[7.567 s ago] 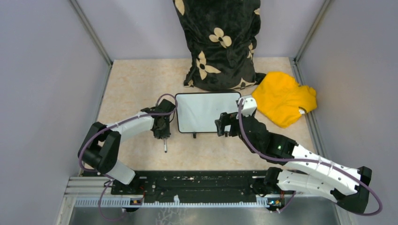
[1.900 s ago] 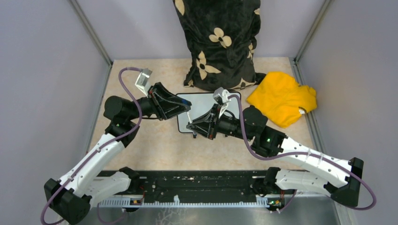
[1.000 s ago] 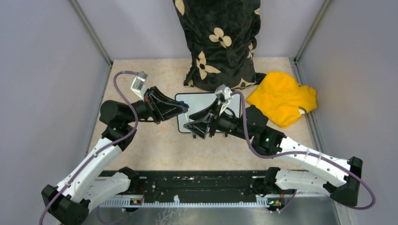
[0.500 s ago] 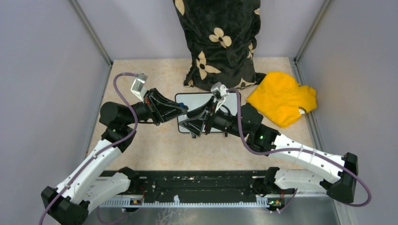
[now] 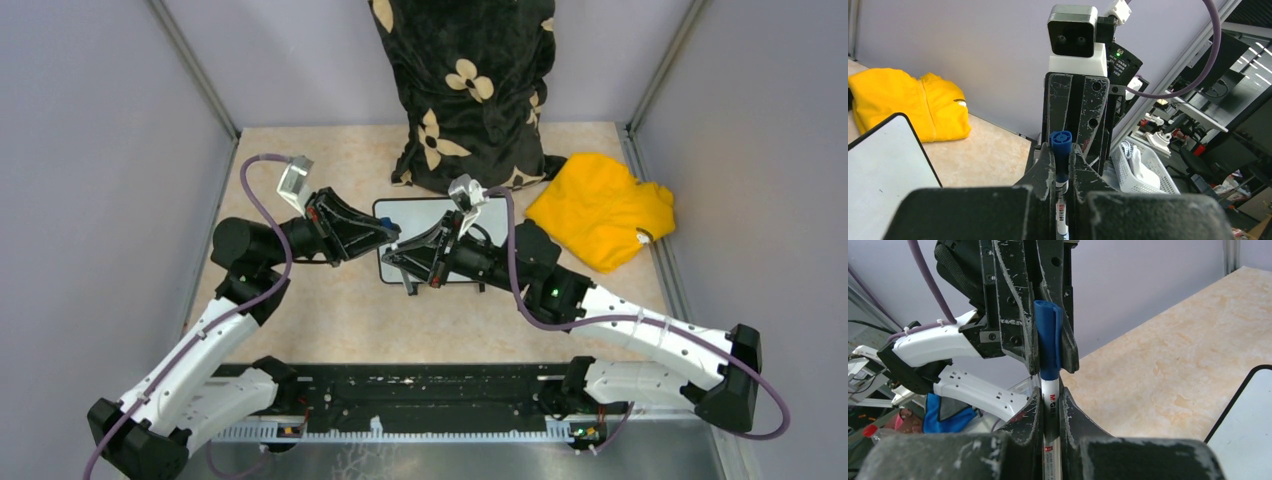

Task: Write a sentence on the whiteboard
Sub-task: Open the whiteboard marker at the center of the board.

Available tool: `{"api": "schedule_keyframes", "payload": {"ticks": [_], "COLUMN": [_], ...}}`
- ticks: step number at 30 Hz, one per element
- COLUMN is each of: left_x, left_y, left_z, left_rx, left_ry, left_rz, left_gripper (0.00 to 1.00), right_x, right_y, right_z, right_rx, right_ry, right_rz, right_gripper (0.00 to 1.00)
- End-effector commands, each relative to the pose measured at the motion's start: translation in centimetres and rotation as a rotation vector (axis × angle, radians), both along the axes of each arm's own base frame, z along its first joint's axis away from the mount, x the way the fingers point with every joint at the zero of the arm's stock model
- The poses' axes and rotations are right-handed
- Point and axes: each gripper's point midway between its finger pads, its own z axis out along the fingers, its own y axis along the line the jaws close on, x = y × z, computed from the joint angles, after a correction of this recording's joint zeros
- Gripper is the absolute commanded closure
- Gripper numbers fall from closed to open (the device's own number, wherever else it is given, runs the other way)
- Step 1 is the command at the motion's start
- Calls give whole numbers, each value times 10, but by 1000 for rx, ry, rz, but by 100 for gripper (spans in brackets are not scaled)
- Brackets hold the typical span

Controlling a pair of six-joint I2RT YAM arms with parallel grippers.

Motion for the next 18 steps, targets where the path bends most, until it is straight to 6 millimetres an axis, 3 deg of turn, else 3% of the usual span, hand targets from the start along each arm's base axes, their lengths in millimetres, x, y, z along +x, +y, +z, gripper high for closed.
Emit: {"api": "schedule_keyframes", "payload": {"ticks": [1,9,18], "left_x": [-8,-1,10], "left_y": [7,16,23], "left_z": [22,49,55], "left_rx": [-72,-154,-184], "left_ry": [-38,-40,-28], "left_rz": [10,90,177], "left_gripper": [100,100,100], "right_x": [-2,-5,-7], "right_y": [-7,-18,-21], "right_z": [25,7,2], "right_rx": [68,38,36], "right_ry": [-31,-9,0], "right_rz": [-2,-22,-24], "right_gripper": [100,100,100]}}
